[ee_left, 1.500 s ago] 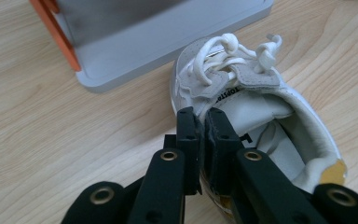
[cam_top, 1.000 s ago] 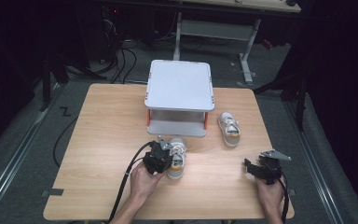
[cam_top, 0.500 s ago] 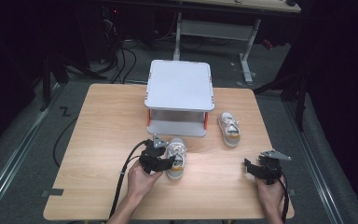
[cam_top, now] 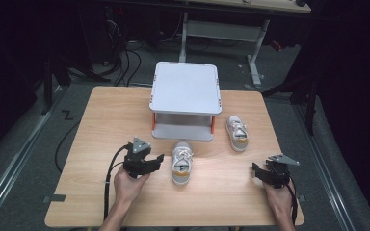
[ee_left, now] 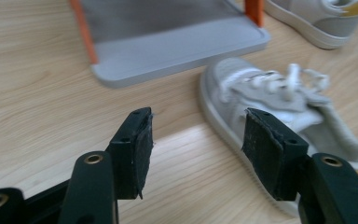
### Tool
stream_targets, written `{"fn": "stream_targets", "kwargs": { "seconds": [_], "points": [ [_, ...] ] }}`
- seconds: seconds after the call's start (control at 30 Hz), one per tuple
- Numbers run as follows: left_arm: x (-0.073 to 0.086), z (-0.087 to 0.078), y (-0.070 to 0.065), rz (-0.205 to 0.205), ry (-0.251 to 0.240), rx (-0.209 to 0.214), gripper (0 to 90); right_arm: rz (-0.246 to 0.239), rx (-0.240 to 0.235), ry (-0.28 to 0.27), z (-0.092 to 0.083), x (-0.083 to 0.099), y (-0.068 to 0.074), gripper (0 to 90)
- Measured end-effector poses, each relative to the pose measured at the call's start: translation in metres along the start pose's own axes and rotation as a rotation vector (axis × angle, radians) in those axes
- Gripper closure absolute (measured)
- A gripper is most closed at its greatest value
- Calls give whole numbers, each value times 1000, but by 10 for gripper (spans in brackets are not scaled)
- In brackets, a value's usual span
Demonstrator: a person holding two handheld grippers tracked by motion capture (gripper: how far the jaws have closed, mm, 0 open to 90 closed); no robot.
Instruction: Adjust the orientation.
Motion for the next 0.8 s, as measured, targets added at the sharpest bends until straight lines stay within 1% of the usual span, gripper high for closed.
{"fn": "stream_targets", "kwargs": {
  "seconds": [0.03, 0.07, 0.1, 0.13, 0.17, 0.2, 0.23, 0.3, 0.33, 0.37, 0.4, 0.43, 0.47, 0.5, 0.53, 0.6, 0.63, 0.67, 0.7, 0.73, 0.77, 0.8],
  "points": [
    [0, 0, 0, 0, 0, 0, 427, 0, 0, 0, 0, 0, 0, 410],
    [6, -3, 10, -25, -2, -22, 427, -1, -3, -1, 0, 0, 1, 437],
    [6, -3, 10, -25, -2, -22, 428, -1, -3, -1, 0, 0, 1, 437],
    [10, -4, 16, -44, -3, -33, 428, 3, 3, 3, -1, 0, 1, 452],
    [10, -4, 16, -44, -3, -33, 428, 3, 3, 3, -1, 0, 1, 452],
    [14, -4, 22, -55, -7, -45, 428, 5, 5, 3, -1, 0, 1, 454],
    [16, -5, 25, -58, 1, -49, 428, 8, 8, 4, -1, 0, 2, 458],
    [21, -5, 30, -74, -4, -56, 428, 4, 3, 8, -2, 0, 2, 469],
    [26, -4, 34, -90, -8, -69, 428, -1, -11, 20, -3, -1, 2, 480],
    [30, -3, 38, -97, -4, -74, 428, -5, -15, 21, -3, -1, 2, 481],
    [32, -2, 39, -104, -1, -78, 428, -3, -26, 21, -4, -2, 3, 484],
    [32, -2, 39, -104, -1, -78, 428, -3, -26, 21, -4, -2, 3, 484],
    [38, -1, 44, -115, 3, -90, 428, 6, -52, 16, -7, -3, 3, 487],
    [38, -1, 44, -115, 3, -90, 428, 6, -52, 16, -7, -3, 3, 487],
    [41, 0, 47, -125, 6, -99, 428, 12, -60, 16, -8, -4, 3, 488],
    [46, 2, 50, -128, 11, -113, 428, 12, -80, 3, -13, -10, 4, 497],
    [46, 2, 50, -128, 11, -113, 428, 12, -80, 3, -13, -10, 4, 497],
    [50, 4, 52, -125, 18, -129, 428, 9, -92, -6, -17, -14, 8, 504],
    [50, 4, 52, -125, 18, -129, 427, 8, -100, -13, -18, -17, 9, 508],
    [52, 5, 54, -120, 21, -140, 427, 6, -107, -18, -20, -19, 11, 513],
    [52, 5, 54, -120, 21, -140, 426, 6, -107, -18, -20, -19, 11, 513],
    [54, 6, 56, -121, 25, -150, 426, -1, -118, -33, -23, -25, 15, 534]
  ]
}}
Point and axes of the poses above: each handheld gripper's, and its own axes: z roughly forward along the jaws, x roughly out of its underside, y roughly to its left, the point moved 2 cm from there along z, roughly forward along the jaws, and after that the axes turned 9 degrees about z, right-handed, at the moved point
